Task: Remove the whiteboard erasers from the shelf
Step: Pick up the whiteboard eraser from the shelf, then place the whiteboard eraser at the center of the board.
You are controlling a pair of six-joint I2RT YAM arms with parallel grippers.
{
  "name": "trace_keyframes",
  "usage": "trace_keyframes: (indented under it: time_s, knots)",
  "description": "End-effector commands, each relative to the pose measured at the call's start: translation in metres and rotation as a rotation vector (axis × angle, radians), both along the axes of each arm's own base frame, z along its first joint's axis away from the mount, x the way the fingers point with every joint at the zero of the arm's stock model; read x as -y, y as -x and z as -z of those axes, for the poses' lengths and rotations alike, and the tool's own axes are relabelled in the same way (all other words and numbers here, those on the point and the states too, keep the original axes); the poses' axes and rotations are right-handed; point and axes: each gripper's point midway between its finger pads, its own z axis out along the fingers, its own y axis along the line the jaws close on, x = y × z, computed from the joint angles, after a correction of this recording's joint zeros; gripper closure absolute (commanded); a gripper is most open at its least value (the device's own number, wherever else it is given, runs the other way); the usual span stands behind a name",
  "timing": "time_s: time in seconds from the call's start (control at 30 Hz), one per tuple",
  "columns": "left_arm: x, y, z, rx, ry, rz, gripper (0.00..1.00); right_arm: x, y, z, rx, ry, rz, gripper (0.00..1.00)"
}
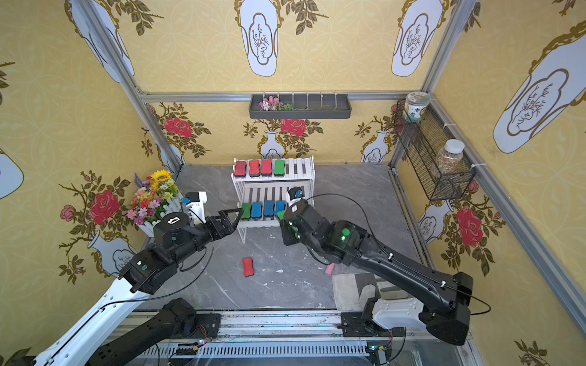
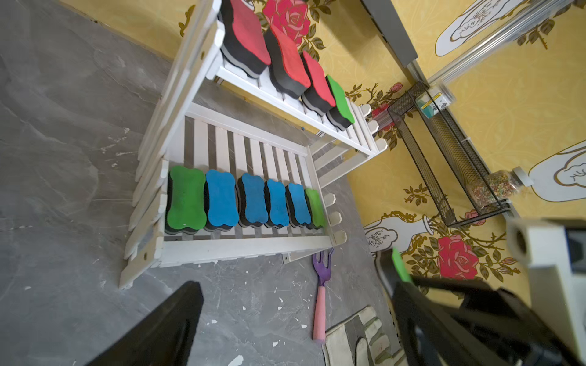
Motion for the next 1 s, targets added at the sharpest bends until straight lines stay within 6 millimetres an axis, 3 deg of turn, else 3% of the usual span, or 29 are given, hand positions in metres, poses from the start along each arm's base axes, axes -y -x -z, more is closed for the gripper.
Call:
trace_keyframes:
  time_s: [0.0, 0.1, 0.23, 0.33, 0.67, 0.97]
  knots:
    - [-0.016, 0.0, 0.004, 0.001, -0.03, -0.074, 0.0, -0.004, 0.017, 0.023, 0.005, -0.036, 0.088, 0.58]
    - [-0.022, 0.002, 0.003, 0.004, -0.035, -0.092, 0.01, -0.021, 0.035, 0.077, -0.038, 0.009, 0.097, 0.58]
    - [-0.025, 0.006, -0.002, 0.003, -0.024, -0.099, 0.0, -0.052, 0.036, 0.149, -0.089, 0.058, 0.116, 0.6]
    - [-0.03, 0.011, -0.005, -0.003, -0.027, -0.105, 0.01, -0.069, 0.027, 0.18, -0.069, 0.105, 0.145, 0.6]
    - [-0.04, 0.024, -0.007, -0.01, -0.019, -0.116, 0.0, -0.101, 0.015, 0.21, 0.004, 0.175, 0.208, 0.61]
    - [-0.039, 0.023, -0.013, -0.001, -0.017, -0.112, 0.01, -0.103, 0.013, 0.228, 0.006, 0.215, 0.217, 0.61]
